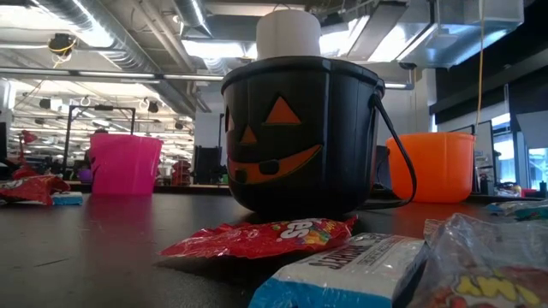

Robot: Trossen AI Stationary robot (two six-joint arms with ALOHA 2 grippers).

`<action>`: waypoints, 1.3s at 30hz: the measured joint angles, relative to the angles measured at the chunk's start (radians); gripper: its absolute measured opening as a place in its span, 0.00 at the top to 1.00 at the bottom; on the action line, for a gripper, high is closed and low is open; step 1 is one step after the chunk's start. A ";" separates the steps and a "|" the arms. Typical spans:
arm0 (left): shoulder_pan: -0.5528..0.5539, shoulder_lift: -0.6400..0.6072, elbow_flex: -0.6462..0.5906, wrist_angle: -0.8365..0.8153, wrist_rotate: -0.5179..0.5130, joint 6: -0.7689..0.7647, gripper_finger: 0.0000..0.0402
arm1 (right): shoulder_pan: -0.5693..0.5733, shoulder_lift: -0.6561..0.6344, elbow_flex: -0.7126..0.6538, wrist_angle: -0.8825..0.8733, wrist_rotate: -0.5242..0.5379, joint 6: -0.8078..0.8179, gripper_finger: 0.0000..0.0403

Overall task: Sort candy
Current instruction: Put the red candy pack into the orange bucket

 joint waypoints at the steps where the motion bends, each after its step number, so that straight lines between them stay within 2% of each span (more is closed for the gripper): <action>1: -0.002 0.000 0.000 -0.002 0.000 -0.001 0.80 | 0.000 0.000 0.000 0.000 0.000 0.000 0.65; 15: -0.021 0.000 0.000 -0.008 -0.013 0.000 0.80 | 0.000 0.000 0.000 -0.023 0.000 -0.002 0.99; 20: -0.021 0.000 0.000 -0.007 -0.064 -0.022 0.80 | 0.000 -0.001 0.000 -0.024 0.002 -0.002 0.98; 25: -0.022 0.000 0.000 -0.009 -0.065 -0.024 0.80 | 0.000 -0.003 -0.001 -0.028 0.004 -0.003 0.99; 30: -0.030 -0.006 0.000 -0.019 -0.075 -0.020 0.79 | 0.000 -0.014 -0.001 -0.054 0.051 -0.002 1.00; 39: -0.045 -0.015 0.000 -0.069 -0.093 -0.020 0.61 | 0.000 -0.024 -0.002 -0.075 0.098 0.005 1.00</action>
